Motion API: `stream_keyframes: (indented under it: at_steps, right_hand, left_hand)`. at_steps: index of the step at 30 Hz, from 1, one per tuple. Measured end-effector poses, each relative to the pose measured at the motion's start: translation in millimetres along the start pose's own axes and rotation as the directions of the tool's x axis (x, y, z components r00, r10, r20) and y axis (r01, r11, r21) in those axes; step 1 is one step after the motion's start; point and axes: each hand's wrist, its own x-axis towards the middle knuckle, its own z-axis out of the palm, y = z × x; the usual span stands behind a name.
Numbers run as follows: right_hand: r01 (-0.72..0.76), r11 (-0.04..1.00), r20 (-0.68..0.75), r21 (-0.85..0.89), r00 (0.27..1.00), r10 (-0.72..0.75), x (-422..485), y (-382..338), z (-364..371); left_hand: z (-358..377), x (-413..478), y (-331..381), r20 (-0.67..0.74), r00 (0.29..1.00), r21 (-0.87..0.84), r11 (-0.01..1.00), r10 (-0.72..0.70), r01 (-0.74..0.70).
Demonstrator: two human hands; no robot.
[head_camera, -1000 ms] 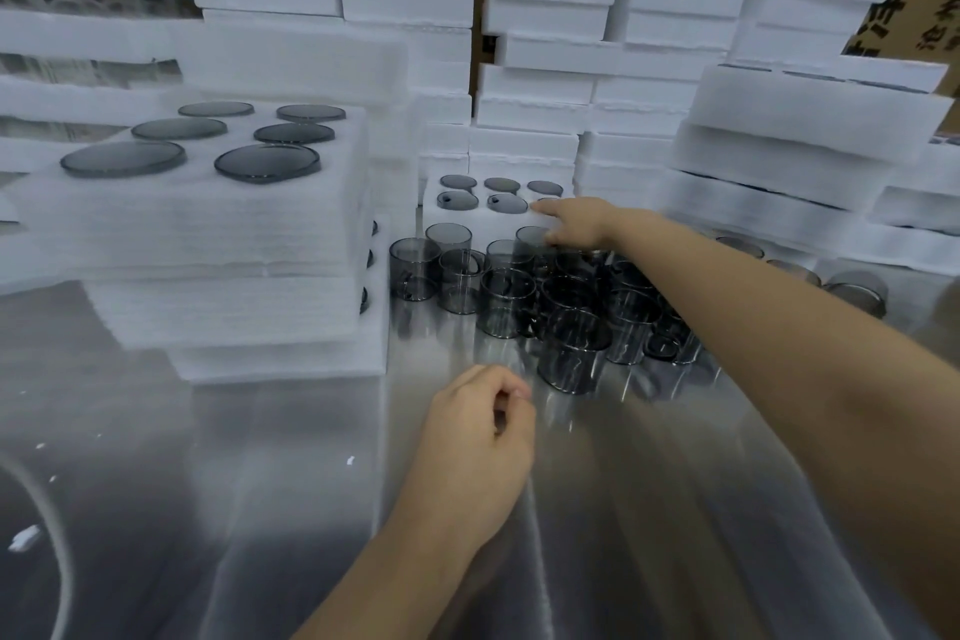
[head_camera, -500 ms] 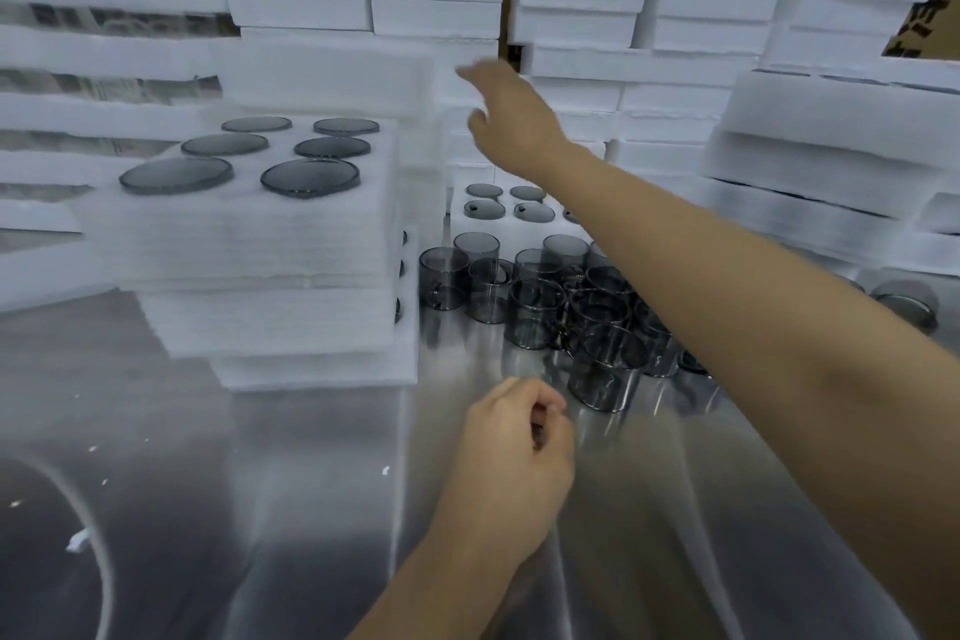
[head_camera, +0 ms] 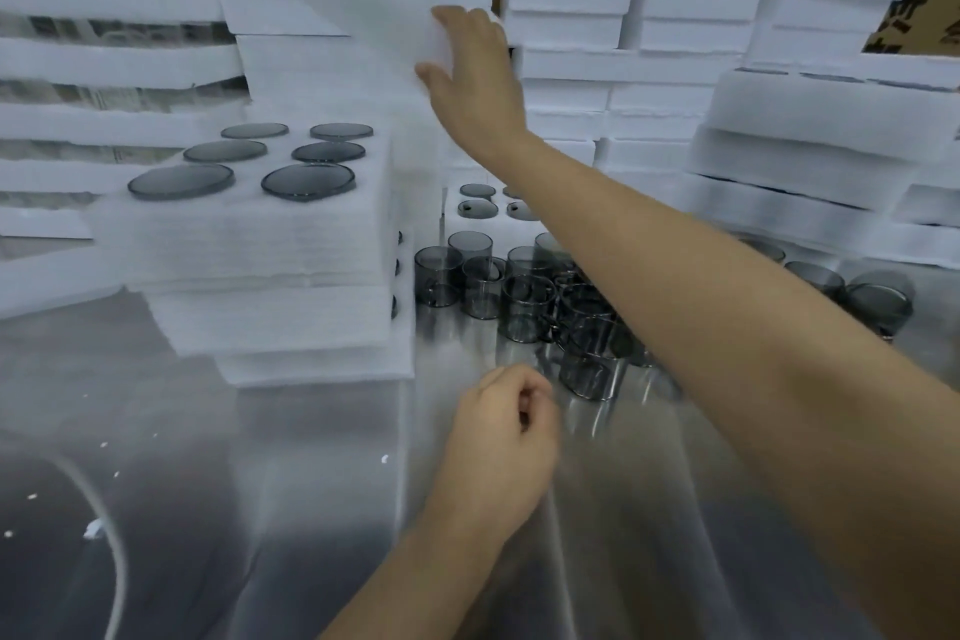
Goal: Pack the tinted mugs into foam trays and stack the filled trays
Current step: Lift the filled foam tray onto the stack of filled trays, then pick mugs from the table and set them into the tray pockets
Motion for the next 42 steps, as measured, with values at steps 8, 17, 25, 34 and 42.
stream_keyframes:
  at_steps: [8,17,25,34,42]
  right_hand:
    - [0.275,0.957,-0.222,0.092,0.943,-0.249,-182.3,-14.5,-162.4]
    - [0.436,0.897,-0.018,-0.081,0.899,-0.438,-329.5,47.0,-232.3]
    - [-0.002,0.948,-0.278,0.318,0.956,0.095,-307.2,56.0,-242.4]
    - [-0.302,0.950,0.249,-0.078,0.917,0.312,-207.8,35.1,-151.3]
    - [-0.277,0.916,0.540,-0.292,0.742,0.396,-219.1,46.1,-126.0]
  left_hand:
    - [-0.7,3.7,3.8,-0.012,0.977,-0.255,0.946,-0.211,0.201]
    - [-29.4,0.4,10.6,-0.059,0.893,-0.630,0.711,-0.446,0.313]
    - [-28.8,-4.1,11.8,0.145,0.965,-0.643,0.720,-0.219,0.261]
    - [-25.0,-9.1,8.8,0.210,0.976,-0.300,0.946,-0.065,0.127]
    - [-23.7,-1.9,0.0,0.212,0.975,-0.287,0.950,-0.061,0.121]
